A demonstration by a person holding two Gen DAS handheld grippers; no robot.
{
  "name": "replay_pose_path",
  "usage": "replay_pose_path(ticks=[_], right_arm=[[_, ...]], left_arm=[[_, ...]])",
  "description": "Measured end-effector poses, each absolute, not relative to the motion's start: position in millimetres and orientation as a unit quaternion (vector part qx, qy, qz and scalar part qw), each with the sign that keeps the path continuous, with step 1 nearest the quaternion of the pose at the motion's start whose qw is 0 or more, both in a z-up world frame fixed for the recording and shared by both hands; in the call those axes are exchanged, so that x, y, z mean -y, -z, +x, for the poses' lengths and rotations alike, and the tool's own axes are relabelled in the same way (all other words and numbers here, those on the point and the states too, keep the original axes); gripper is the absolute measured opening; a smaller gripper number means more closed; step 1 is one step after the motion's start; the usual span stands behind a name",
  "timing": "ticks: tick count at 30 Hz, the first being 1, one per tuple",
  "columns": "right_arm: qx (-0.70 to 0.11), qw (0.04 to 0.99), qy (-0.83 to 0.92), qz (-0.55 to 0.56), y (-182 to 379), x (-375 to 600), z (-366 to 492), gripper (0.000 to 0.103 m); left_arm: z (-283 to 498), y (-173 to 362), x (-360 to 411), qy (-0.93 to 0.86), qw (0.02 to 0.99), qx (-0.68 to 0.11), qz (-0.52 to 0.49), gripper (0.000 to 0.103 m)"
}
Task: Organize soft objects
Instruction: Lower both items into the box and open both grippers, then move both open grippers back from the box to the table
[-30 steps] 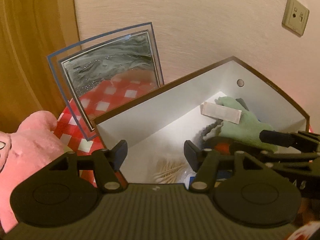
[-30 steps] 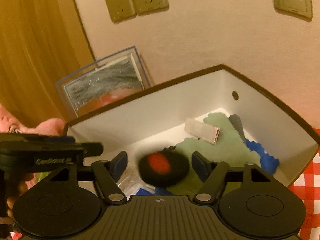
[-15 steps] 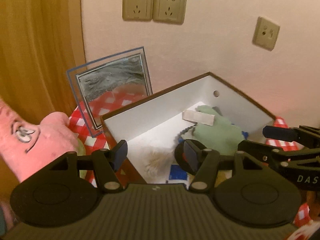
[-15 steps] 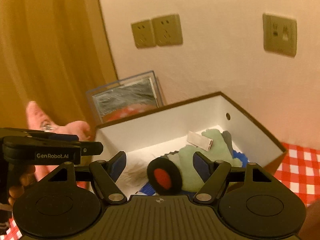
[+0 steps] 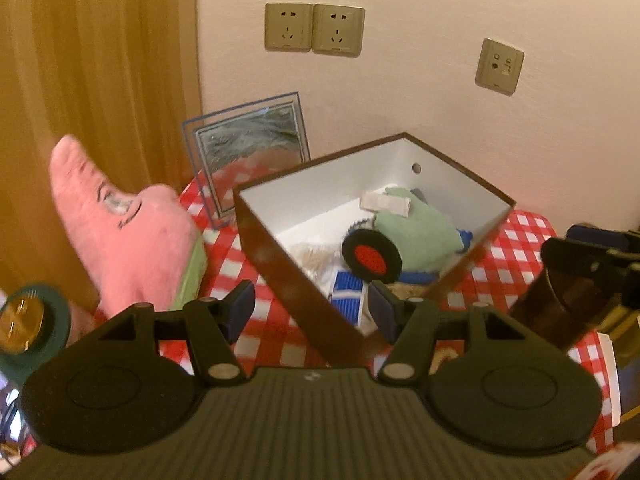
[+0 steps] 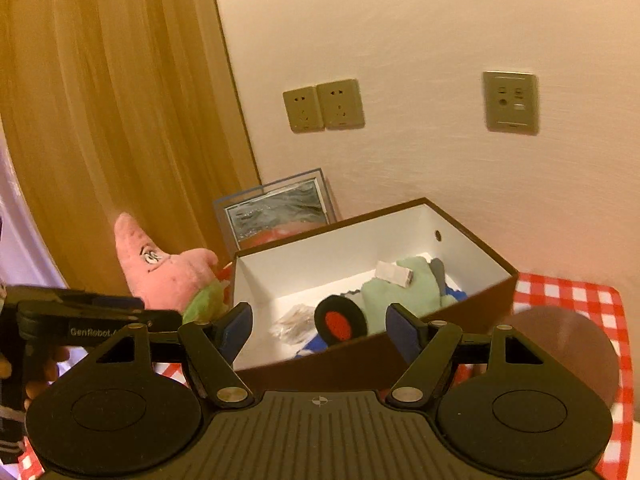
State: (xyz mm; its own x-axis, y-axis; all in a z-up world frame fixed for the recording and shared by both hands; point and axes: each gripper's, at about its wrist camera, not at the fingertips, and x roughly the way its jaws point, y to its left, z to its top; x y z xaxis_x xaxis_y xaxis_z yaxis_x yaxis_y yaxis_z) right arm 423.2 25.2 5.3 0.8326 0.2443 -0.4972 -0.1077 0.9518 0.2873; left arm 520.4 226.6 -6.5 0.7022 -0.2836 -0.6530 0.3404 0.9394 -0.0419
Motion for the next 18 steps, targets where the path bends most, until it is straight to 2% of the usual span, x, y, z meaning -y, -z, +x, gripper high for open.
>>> replay_pose_path(ticks=[18], right_arm=[[-0.341,0.924,-0.092,0.143,23,-25,343,0.073]], left_arm=[[421,32,-225,0.159,0.905,-0.394,0.037,0.060]])
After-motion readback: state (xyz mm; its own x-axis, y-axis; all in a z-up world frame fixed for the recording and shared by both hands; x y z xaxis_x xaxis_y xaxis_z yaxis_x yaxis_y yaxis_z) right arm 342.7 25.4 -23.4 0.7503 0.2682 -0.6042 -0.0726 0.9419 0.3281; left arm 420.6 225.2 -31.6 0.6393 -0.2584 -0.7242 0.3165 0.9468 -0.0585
